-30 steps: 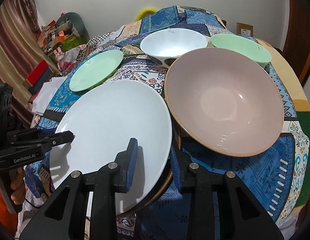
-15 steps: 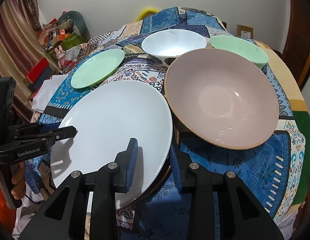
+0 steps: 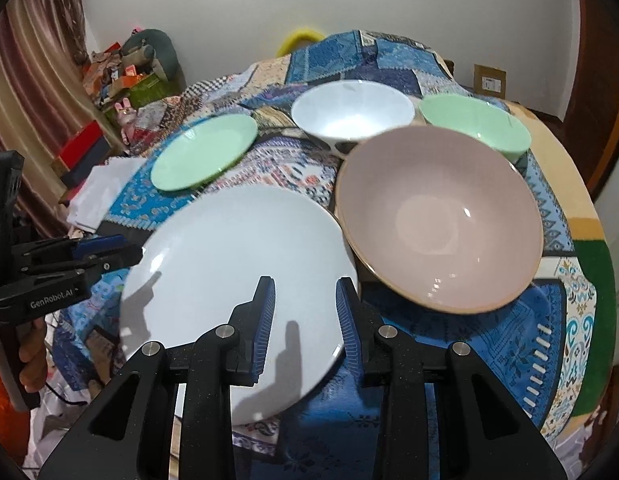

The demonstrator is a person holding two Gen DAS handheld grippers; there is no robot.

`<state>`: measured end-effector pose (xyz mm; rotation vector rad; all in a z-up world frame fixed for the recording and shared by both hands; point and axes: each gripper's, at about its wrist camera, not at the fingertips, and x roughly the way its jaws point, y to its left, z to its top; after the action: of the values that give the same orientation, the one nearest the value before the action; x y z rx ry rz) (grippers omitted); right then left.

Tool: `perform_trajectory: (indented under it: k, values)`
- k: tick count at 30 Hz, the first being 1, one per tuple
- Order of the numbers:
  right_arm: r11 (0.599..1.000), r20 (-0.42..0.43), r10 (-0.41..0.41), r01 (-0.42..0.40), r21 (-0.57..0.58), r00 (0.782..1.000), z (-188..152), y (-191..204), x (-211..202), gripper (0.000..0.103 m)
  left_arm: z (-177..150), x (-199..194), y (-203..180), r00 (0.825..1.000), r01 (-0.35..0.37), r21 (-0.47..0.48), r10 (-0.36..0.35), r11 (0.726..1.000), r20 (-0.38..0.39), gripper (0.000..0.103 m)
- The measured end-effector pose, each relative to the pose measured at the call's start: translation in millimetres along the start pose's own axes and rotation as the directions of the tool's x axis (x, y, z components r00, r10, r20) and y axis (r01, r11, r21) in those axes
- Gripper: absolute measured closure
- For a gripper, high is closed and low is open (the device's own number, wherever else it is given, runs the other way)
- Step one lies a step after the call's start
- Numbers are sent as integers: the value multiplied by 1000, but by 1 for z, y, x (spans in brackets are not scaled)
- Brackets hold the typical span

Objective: Organize plates and bowls

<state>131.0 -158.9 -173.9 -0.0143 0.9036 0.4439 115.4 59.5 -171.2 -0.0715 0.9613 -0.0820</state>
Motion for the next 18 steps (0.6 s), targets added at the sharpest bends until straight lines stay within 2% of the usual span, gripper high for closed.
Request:
perform_trajectory:
  k: [7,10,16,18]
  values:
    - [999,56,32,-30,-33,998,28,17,-6,71,23,-43,26,988,-73,-14,74,997,137,30]
    - [997,78,55,-51,-58,995,42,29,-3,62,38,-48,38,981,-102,-18,104,995,165,16]
    - [992,111,51,-37,-120,993,71,51,13,46,66,-40,75,971,-145,-65,155,987,184,13]
    - [990,108,60,-45,-137,992,79,56,21,46,72,-31,86,971,-154,-76,165,985,172,13]
